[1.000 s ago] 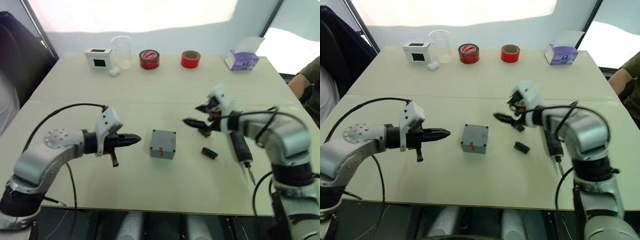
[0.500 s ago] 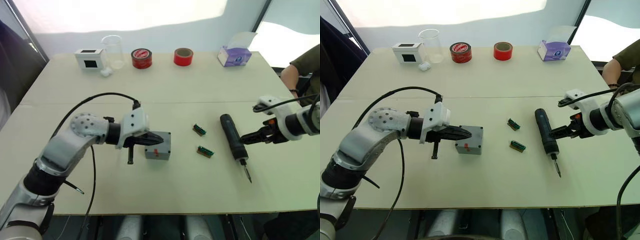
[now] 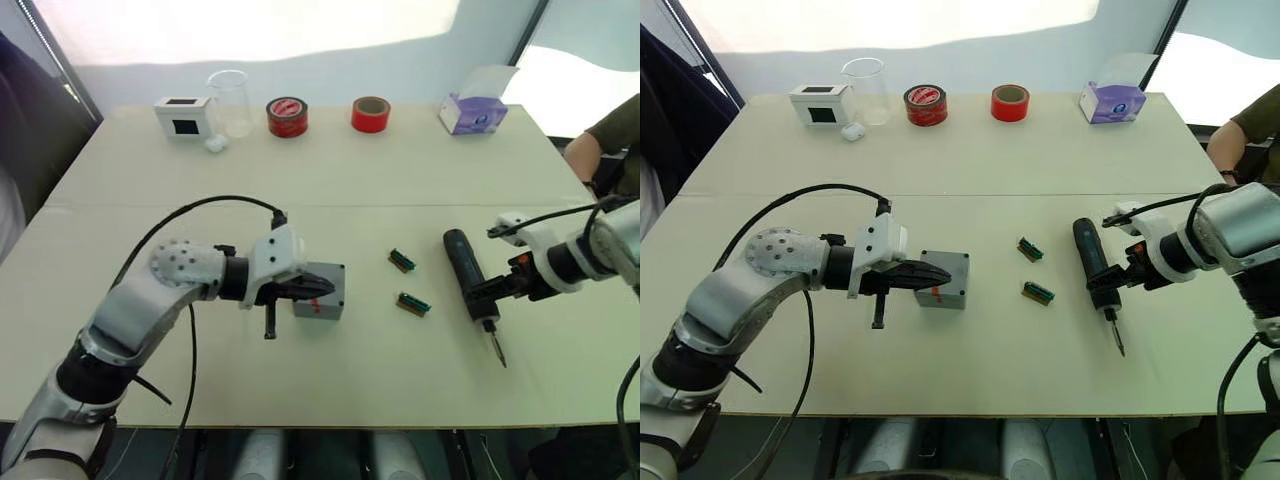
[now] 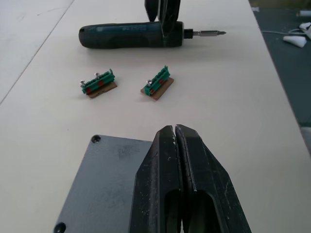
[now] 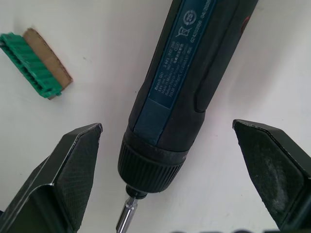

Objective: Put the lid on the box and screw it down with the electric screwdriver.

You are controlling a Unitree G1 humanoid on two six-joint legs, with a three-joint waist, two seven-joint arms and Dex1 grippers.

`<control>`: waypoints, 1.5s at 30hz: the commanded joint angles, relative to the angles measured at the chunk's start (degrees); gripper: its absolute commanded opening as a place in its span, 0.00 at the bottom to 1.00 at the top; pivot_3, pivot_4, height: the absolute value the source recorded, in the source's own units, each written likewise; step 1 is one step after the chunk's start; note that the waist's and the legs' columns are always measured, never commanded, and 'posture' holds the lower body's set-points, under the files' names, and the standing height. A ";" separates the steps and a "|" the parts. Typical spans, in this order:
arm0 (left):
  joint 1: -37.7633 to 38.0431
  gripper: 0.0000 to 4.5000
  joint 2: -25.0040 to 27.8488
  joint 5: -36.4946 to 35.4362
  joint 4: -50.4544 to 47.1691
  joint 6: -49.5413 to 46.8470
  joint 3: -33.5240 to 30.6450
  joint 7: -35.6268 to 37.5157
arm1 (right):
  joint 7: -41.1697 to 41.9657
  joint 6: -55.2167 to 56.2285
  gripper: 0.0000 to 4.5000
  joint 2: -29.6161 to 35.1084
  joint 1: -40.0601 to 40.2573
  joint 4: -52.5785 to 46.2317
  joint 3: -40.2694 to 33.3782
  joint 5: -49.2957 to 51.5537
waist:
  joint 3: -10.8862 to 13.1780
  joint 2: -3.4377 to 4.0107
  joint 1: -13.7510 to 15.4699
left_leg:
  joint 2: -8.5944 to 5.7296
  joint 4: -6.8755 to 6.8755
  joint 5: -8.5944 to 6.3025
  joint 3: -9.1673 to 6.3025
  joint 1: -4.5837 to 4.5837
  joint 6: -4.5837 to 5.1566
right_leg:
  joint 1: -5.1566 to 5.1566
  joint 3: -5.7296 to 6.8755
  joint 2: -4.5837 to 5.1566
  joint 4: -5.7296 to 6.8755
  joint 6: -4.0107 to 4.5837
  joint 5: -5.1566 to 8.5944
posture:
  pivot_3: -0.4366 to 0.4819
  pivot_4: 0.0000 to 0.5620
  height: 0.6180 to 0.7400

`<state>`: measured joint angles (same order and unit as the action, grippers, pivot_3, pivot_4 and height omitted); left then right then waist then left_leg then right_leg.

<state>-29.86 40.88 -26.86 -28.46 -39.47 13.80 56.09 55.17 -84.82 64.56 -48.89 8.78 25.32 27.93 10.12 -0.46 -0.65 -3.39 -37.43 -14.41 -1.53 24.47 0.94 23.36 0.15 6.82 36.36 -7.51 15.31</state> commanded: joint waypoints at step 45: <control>-4.16 0.00 1.32 2.32 15.39 3.01 -4.23 3.52 | -29.45 31.56 0.42 -47.63 11.13 -33.29 -43.94 15.13 | 0.27 0.43 -0.07 | -0.08 0.00 0.26 -0.01 0.05 -0.39 | 0.24 -0.13 -0.07 0.63 -0.01 -0.16 | 0.48 0.27 1.00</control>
<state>-32.43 42.13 -25.38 -13.07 -38.08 9.09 58.76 25.61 -57.08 17.17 -37.07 -19.67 -19.08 42.00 10.39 -0.03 -0.73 -3.47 -37.44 -14.11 -1.55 24.52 0.49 23.62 0.02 6.73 37.01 -7.51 15.16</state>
